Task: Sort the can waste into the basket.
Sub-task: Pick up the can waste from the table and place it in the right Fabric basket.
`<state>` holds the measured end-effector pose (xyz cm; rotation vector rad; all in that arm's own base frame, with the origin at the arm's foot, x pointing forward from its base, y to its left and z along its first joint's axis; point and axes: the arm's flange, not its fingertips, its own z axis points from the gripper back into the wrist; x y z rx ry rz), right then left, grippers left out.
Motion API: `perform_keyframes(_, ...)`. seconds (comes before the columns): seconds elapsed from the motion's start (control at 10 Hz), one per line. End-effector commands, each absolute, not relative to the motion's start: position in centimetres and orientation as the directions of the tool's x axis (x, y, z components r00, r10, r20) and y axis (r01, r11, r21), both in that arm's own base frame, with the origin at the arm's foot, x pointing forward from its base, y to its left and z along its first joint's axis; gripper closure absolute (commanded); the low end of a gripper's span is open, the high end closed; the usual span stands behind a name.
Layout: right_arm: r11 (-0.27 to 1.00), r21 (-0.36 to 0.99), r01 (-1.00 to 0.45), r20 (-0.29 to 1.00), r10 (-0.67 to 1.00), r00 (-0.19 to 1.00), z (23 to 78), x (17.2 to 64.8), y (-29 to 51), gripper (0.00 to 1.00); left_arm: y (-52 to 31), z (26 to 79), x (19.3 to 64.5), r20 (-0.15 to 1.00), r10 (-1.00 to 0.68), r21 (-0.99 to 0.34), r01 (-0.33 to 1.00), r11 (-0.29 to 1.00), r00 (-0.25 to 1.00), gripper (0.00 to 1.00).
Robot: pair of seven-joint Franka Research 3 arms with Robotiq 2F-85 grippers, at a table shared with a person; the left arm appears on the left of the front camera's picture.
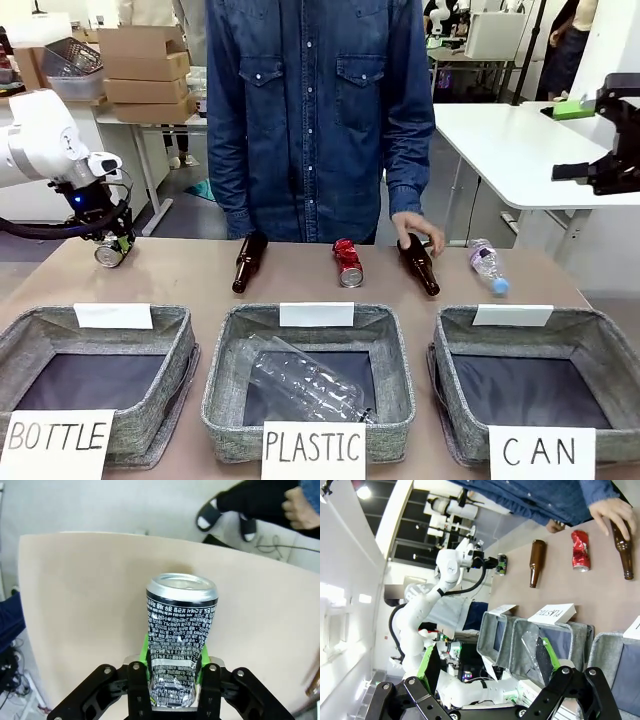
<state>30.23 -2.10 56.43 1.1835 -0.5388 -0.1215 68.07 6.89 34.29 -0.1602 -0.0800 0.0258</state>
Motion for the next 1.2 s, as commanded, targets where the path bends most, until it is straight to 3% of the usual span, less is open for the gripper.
perform_keyframes(0.0,0.38,0.899,-0.217,0.361,-0.364,0.859,56.4,30.7,-1.9,0.0,7.3,41.3,61.4,0.107,-0.107,-0.317,0.136,0.939,0.988,1.0)
perform_keyframes(0.3,0.38,0.899,-0.217,0.361,-0.364,0.859,56.4,30.7,-1.9,0.0,7.5,49.4,46.9,0.193,-0.539,-0.413,0.566,0.713,0.82,1.0)
perform_keyframes(0.6,0.38,0.899,-0.217,0.361,-0.364,0.859,56.4,30.7,-1.9,0.0,5.6,49.4,34.1,0.309,-0.829,-0.285,0.877,0.387,0.466,1.0)
perform_keyframes(0.7,0.38,0.899,-0.217,0.361,-0.364,0.859,56.4,30.7,-1.9,0.0,5.1,48.4,31.4,0.365,-0.848,-0.238,0.919,0.314,0.384,1.0)
perform_keyframes(0.8,0.38,0.899,-0.217,0.361,-0.364,0.859,56.4,30.7,-1.9,0.0,5.7,50.9,37.0,0.27,-0.755,-0.367,0.789,0.492,0.597,1.0)
perform_keyframes(1.1,0.38,0.899,-0.217,0.361,-0.364,0.859,56.4,30.7,-1.9,0.0,5.7,50.9,37.0,0.27,-0.755,-0.367,0.789,0.492,0.597,1.0)
